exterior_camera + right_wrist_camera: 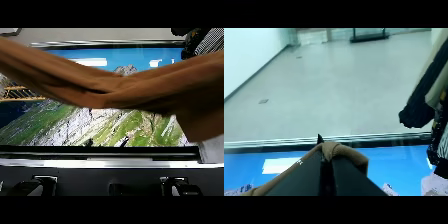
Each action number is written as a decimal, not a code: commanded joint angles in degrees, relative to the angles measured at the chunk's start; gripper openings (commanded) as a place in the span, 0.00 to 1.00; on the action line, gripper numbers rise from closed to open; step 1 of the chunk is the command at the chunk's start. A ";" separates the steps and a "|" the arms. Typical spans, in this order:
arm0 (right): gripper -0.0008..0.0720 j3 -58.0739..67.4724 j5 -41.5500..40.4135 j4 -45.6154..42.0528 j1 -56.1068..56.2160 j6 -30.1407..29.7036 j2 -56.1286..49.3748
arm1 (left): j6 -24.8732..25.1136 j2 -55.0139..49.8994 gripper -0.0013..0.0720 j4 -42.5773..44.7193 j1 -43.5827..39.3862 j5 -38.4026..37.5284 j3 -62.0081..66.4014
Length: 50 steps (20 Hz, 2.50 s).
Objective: Fold the clothes and pants, and hang the long-sleeved shirts on hangers.
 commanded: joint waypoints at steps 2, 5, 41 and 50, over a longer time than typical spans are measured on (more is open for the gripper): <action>0.05 1.27 5.07 -3.45 0.04 7.48 -4.92 | -2.51 1.55 0.03 8.39 0.04 2.49 -4.50; 0.05 1.27 14.78 -0.98 0.04 8.72 -17.42 | -0.85 -5.53 0.03 8.39 -0.04 2.60 -10.60; 0.53 -36.76 8.39 34.73 -29.46 -34.32 -59.71 | 16.52 -16.90 0.88 -19.76 13.86 -12.17 -35.36; 0.26 -41.70 1.22 40.52 -29.05 -40.24 -59.74 | 24.83 -1.25 0.95 -28.44 27.69 -10.43 -55.93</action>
